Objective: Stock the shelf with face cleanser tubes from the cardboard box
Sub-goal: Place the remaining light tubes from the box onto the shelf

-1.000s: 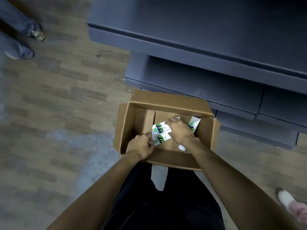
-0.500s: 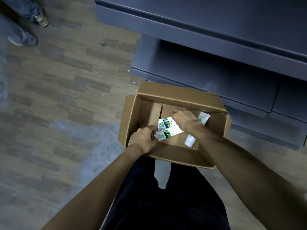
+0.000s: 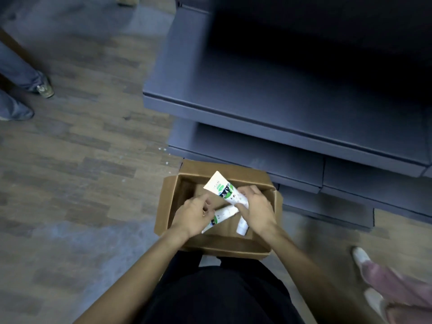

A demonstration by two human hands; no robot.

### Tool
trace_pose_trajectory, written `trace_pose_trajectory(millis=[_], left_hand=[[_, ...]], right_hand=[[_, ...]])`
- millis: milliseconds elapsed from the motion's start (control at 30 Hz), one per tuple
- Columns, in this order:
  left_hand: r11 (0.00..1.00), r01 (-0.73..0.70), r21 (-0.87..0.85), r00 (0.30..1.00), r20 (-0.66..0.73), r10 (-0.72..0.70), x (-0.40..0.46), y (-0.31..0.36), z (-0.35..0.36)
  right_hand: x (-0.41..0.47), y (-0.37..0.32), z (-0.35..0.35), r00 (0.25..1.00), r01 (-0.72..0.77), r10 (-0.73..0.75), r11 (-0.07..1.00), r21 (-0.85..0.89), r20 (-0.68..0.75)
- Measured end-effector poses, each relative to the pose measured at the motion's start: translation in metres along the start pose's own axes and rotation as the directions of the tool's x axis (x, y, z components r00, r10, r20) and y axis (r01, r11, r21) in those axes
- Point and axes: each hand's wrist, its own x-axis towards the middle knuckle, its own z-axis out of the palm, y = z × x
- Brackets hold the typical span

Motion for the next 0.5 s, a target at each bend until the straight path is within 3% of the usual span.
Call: trace_pose_trajectory(millis=[133, 267, 367, 500], left_hand=[[0.941, -0.236, -0.243, 0.950, -0.262, 0.171, -0.017, 0.043, -0.035], [0.791, -0.553, -0.261, 0.799, -0.435, 0.416, -0.036, 0.119, -0.099], [0.668, -0.733, -0.126, 0.623, -0.517, 0.586, -0.053, 0.181, -0.158], [0.469, -0.883, -0.029, 0.400, -0.570, 0.718, -0.081, 0.261, -0.228]], right_hand=[[-0.029, -0.035, -0.038, 0.966, 0.057, 0.048, 0.919, 0.391, -0.254], [-0.049, -0.088, -0.108, 0.900, 0.239, 0.032, 0.799, 0.552, -0.436], [-0.059, -0.131, -0.178, 0.786, 0.443, -0.021, 0.716, 0.539, -0.618], [-0.072, -0.177, -0.277, 0.622, 0.610, -0.090, 0.678, 0.410, -0.778]])
